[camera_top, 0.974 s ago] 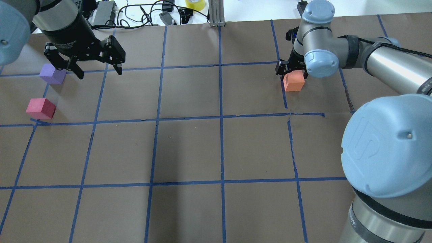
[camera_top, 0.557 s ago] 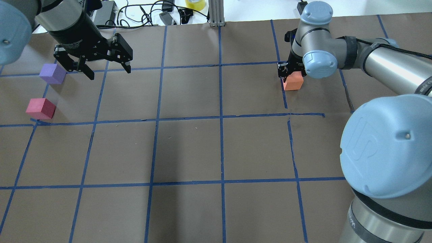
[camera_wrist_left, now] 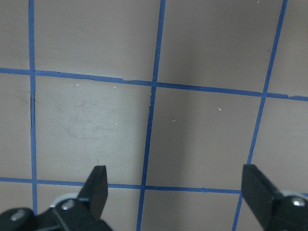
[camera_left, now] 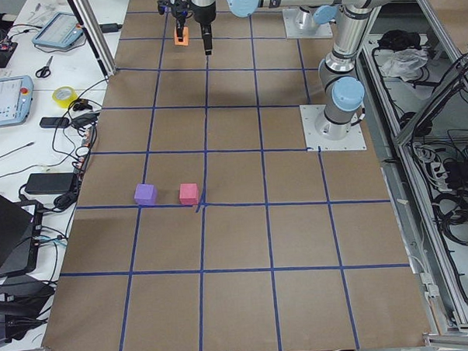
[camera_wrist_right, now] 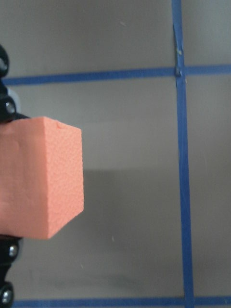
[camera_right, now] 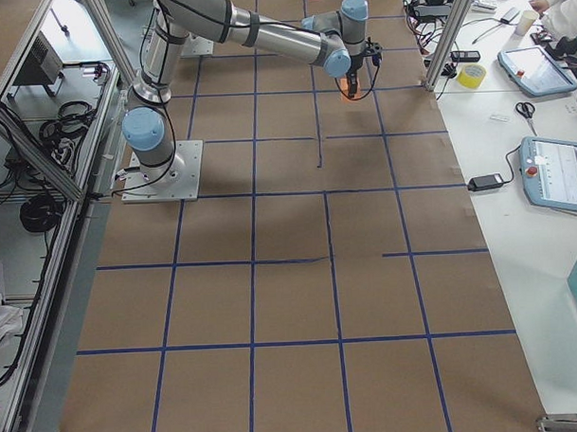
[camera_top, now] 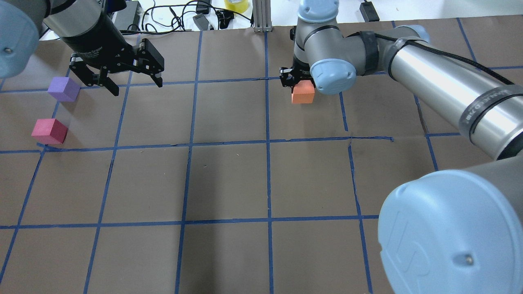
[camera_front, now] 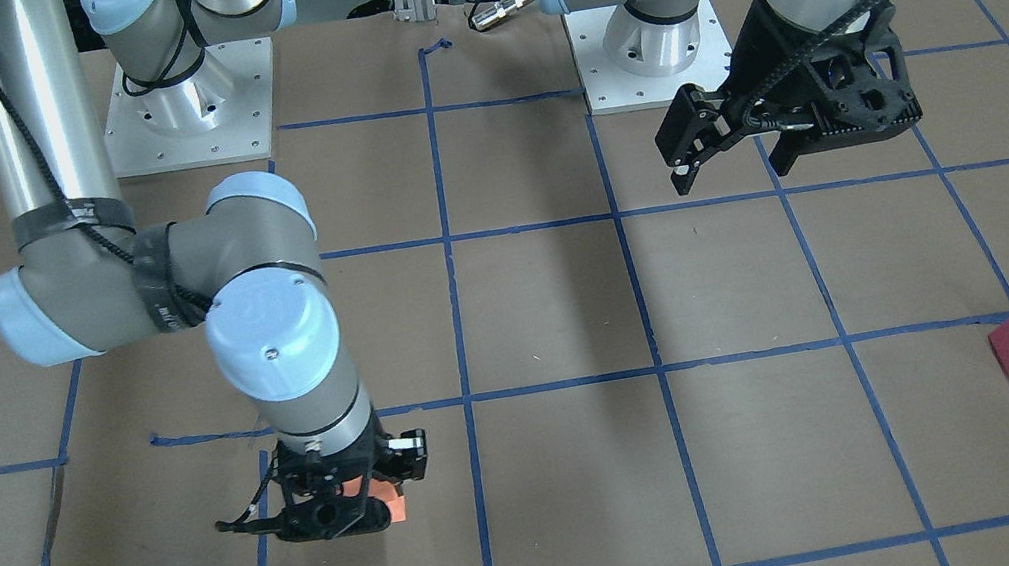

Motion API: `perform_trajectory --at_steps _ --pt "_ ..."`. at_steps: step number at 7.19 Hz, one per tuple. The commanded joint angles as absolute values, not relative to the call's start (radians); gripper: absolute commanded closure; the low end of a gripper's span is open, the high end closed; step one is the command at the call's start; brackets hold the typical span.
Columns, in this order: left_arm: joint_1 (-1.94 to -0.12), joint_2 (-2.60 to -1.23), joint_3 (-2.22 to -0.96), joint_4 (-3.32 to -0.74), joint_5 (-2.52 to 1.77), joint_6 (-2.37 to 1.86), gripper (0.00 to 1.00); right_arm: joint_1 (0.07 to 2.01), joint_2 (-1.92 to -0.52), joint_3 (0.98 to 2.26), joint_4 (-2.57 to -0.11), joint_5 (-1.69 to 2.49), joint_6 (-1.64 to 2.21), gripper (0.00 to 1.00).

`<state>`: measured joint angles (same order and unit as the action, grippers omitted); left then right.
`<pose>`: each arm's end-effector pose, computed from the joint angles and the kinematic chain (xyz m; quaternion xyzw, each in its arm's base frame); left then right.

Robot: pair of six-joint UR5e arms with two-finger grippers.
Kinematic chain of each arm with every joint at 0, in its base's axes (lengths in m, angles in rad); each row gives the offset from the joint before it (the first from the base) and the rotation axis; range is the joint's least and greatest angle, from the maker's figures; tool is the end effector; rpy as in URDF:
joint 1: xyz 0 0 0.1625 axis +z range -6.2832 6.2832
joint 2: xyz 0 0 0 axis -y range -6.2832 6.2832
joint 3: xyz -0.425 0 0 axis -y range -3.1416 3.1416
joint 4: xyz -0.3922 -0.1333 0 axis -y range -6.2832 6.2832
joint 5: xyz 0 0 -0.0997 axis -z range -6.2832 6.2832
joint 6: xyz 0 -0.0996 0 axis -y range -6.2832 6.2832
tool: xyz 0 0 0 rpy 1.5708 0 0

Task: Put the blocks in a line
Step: 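Carry the orange cube with the right gripper toward the table center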

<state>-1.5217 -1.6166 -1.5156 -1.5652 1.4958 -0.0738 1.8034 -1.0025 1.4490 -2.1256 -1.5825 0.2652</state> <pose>-0.1154 -0.5191 0.4929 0.0611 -0.9974 0.0070 0.0376 0.2882 -0.6433 0.2631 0.0166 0.9984 -0.0539 0.0077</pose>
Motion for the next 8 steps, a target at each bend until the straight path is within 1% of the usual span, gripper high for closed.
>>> perform_trajectory --at_steps 1,4,8 --pt "-1.522 -1.614 -1.516 -1.566 1.505 -0.074 0.00 1.925 -0.936 1.425 -2.123 -1.583 0.402 0.89" --pt "-1.522 -1.620 -1.516 -1.565 1.503 -0.072 0.00 1.947 -0.876 1.323 -2.108 -1.579 0.431 0.88" --pt "-1.522 -1.623 -1.516 -1.565 1.505 -0.072 0.00 1.942 -0.827 1.308 -2.120 -1.577 0.417 0.87"
